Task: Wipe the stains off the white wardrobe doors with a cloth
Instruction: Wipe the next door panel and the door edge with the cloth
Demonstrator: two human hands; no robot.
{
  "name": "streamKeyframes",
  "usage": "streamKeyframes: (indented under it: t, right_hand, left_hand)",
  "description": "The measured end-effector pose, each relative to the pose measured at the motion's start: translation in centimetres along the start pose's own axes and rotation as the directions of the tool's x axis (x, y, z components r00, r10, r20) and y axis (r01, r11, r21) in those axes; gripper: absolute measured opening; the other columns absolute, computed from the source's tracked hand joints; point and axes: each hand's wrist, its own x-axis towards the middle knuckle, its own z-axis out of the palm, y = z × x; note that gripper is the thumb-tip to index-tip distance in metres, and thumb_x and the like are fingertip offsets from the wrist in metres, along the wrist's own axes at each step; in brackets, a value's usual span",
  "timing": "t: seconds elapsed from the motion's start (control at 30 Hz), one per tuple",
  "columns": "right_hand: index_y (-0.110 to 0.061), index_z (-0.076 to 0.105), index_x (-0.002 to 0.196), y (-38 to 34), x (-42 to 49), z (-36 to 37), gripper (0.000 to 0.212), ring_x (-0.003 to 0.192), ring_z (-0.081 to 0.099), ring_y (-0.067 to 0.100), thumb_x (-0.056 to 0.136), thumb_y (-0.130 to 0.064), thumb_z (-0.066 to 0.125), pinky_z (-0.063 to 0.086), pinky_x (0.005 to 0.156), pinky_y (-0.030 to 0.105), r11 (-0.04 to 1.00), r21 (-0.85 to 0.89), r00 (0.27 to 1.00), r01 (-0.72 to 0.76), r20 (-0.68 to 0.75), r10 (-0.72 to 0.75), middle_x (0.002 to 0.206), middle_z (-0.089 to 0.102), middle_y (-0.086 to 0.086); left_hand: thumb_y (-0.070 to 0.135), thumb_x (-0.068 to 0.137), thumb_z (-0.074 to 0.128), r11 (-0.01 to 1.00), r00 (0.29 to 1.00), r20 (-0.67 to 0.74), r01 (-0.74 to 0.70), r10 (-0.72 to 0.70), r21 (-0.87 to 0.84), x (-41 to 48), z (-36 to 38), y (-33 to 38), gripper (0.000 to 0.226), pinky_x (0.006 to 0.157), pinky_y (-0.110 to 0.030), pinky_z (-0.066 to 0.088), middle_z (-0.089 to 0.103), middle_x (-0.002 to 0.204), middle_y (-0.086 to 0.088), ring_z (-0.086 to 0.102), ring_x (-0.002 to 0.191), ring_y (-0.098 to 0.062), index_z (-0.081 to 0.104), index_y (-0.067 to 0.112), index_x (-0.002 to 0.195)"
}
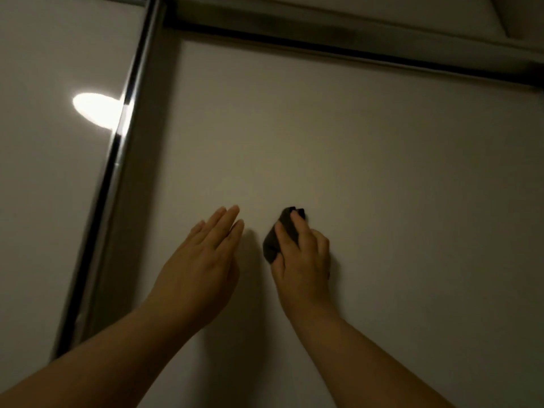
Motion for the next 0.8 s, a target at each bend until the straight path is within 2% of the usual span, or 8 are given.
streamKeyframes:
  t: [0.1,0.17,0.27,0.4,0.53,0.6,0.7,0.8]
  right_hand:
    - [-0.018,0.061,0.121,-3.6,-0.2,1.5,0.052,0.108,0.038,0.026,0.07,-0.013,0.072,0.05,0.084,0.043,0.999,0.032,0.999,0.03,0.014,-0.031,0.139,0.048,0.005]
    - [-0.021,0.059,0.122,-5.9,-0.8,2.1,0.05,0.107,0.039,0.025,0.073,-0.012,0.067,0.051,0.082,0.041,0.994,0.071,0.997,0.08,0.009,-0.081,0.139,0.048,0.003]
    - [-0.025,0.047,0.131,-8.9,-2.6,2.4,0.051,0.105,0.042,0.021,0.081,-0.023,0.054,0.049,0.081,0.036,0.973,0.129,0.979,0.192,0.041,-0.199,0.14,0.04,-0.004]
    - [-0.022,0.034,0.141,-9.5,-4.6,2.3,0.059,0.107,0.042,0.025,0.086,-0.029,0.053,0.047,0.086,0.04,0.909,0.192,0.892,0.369,0.2,-0.404,0.144,0.034,-0.005]
    - [-0.02,0.054,0.129,-5.8,-5.7,0.6,0.045,0.11,0.047,0.026,0.084,-0.022,0.057,0.04,0.093,0.035,0.792,0.164,0.753,0.588,0.246,-0.61,0.147,0.038,0.0]
    - [-0.021,0.056,0.127,-3.1,-6.3,-1.0,0.043,0.111,0.046,0.025,0.084,-0.024,0.052,0.037,0.096,0.034,0.787,0.086,0.746,0.611,0.272,-0.608,0.147,0.038,0.0]
    - [-0.02,0.051,0.131,0.2,-6.7,-3.3,0.052,0.113,0.043,0.028,0.079,-0.019,0.048,0.046,0.092,0.042,0.853,-0.007,0.817,0.522,0.293,-0.497,0.147,0.033,0.003]
    - [-0.02,0.043,0.136,2.2,-6.4,-4.7,0.07,0.119,0.038,0.032,0.072,0.002,0.062,0.047,0.089,0.05,0.917,-0.05,0.869,0.395,0.343,-0.356,0.149,0.026,0.001]
  left_hand:
    - [0.024,0.083,0.03,1.0,1.0,-0.001,-0.006,0.006,-0.026,-1.4,-0.8,-2.2,0.056,0.1,-0.054,0.032,0.039,0.142,-0.017,0.033,0.131,-0.031,0.047,0.002,0.131]
    - [0.023,0.084,0.031,0.999,1.0,-0.006,-0.015,0.015,-0.037,-2.3,-1.1,-3.6,0.055,0.103,-0.05,0.032,0.038,0.142,-0.018,0.033,0.131,-0.031,0.046,0.0,0.131]
    - [0.022,0.084,0.032,0.999,1.0,0.006,-0.011,0.011,-0.047,-3.4,-1.4,-5.4,0.055,0.108,-0.039,0.02,0.036,0.143,-0.018,0.03,0.132,-0.03,0.044,-0.001,0.132]
    - [0.022,0.084,0.032,0.997,1.0,0.027,0.009,-0.007,-0.074,-4.5,-1.9,-6.5,0.054,0.11,-0.034,0.012,0.034,0.144,-0.017,0.025,0.135,-0.027,0.046,-0.001,0.132]
    - [0.021,0.082,0.033,0.994,1.0,0.028,-0.01,0.013,-0.11,-5.4,-2.2,-6.7,0.056,0.109,-0.034,0.013,0.034,0.144,-0.017,0.025,0.134,-0.026,0.045,-0.001,0.132]
    - [0.02,0.081,0.033,0.991,1.0,0.029,-0.007,0.012,-0.135,-5.8,-2.4,-6.5,0.057,0.109,-0.034,0.012,0.034,0.145,-0.017,0.026,0.134,-0.026,0.045,0.0,0.133]
    - [0.019,0.08,0.031,0.985,0.999,0.034,0.002,0.003,-0.172,-6.1,-3.0,-6.2,0.057,0.109,-0.033,0.014,0.036,0.144,-0.017,0.029,0.133,-0.027,0.047,0.0,0.132]
    - [0.02,0.08,0.032,0.983,0.999,0.034,0.008,-0.001,-0.183,-6.0,-3.1,-6.1,0.057,0.109,-0.034,0.014,0.038,0.142,-0.017,0.031,0.132,-0.027,0.048,0.0,0.13]
